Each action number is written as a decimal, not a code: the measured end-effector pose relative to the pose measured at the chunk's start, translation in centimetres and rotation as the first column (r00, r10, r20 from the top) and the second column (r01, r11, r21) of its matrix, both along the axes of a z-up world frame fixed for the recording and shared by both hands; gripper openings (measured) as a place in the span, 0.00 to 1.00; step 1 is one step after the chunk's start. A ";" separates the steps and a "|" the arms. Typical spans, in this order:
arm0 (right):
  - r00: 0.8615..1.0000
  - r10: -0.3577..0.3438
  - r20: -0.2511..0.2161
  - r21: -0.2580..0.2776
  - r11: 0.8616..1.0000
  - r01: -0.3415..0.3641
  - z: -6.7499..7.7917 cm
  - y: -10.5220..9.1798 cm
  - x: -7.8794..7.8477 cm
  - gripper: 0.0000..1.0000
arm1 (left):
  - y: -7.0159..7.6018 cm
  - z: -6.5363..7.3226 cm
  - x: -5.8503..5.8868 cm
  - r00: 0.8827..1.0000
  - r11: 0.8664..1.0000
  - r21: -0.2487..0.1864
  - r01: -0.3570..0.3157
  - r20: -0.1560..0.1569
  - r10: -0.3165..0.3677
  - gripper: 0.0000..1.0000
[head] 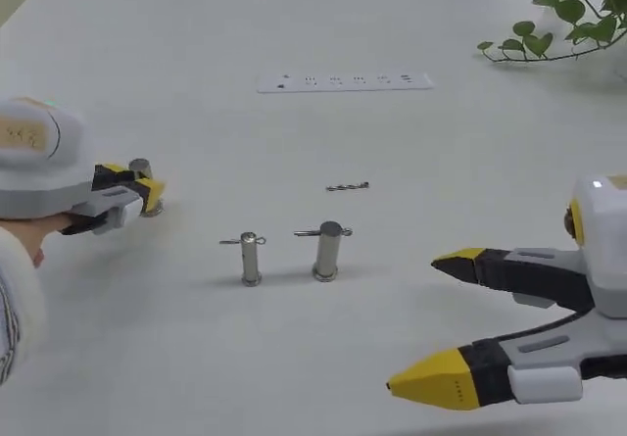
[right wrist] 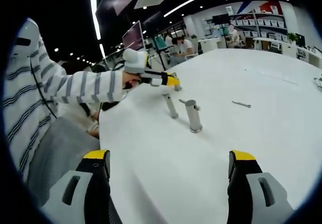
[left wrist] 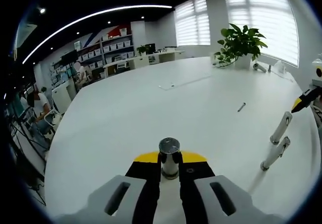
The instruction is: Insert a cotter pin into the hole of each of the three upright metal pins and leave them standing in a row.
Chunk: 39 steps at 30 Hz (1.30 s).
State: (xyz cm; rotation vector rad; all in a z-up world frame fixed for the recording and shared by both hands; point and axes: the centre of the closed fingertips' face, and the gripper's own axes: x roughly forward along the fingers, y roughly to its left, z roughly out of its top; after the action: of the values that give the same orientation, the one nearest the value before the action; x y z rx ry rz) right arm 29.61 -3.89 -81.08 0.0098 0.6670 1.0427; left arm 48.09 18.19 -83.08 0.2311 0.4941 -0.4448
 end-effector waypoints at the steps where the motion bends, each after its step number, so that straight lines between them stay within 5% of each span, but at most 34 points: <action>1: 1.000 -0.001 0.002 0.000 1.000 0.001 0.1 -0.1 0.0 0.99 | 0.0 0.0 -0.1 1.000 1.000 0.003 0.000 -0.001 0.000 0.11; 11: 1.000 -0.010 0.017 0.006 1.000 0.010 0.4 -0.2 0.3 0.99 | 0.5 0.2 -3.3 0.998 1.000 0.017 -0.023 -0.066 0.024 0.11; 19: 0.999 0.008 0.046 -0.018 1.000 -0.007 0.4 -0.1 0.1 0.98 | 0.2 1.3 -7.1 0.994 0.997 -0.041 -0.063 -0.089 0.059 0.11; 31: 0.996 -0.024 0.088 -0.024 0.999 0.026 1.1 -0.5 0.6 0.98 | -3.5 2.0 -12.9 0.996 0.997 -0.082 0.005 -0.094 -0.012 0.11; 35: 0.996 -0.029 0.090 -0.022 0.999 0.031 1.1 -0.8 0.6 0.98 | -5.0 1.6 -13.9 0.993 0.993 -0.111 0.036 -0.107 -0.048 0.11; 39: 0.995 -0.030 0.095 -0.024 0.999 0.033 1.2 -1.0 0.4 0.98 | -6.2 0.8 -14.4 0.990 0.994 -0.091 0.067 -0.120 -0.078 0.11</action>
State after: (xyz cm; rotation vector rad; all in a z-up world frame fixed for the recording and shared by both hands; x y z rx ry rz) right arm 30.05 -4.89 -79.84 -0.0506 0.5928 0.9980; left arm 33.65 12.00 -82.24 0.1381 0.5871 -0.5527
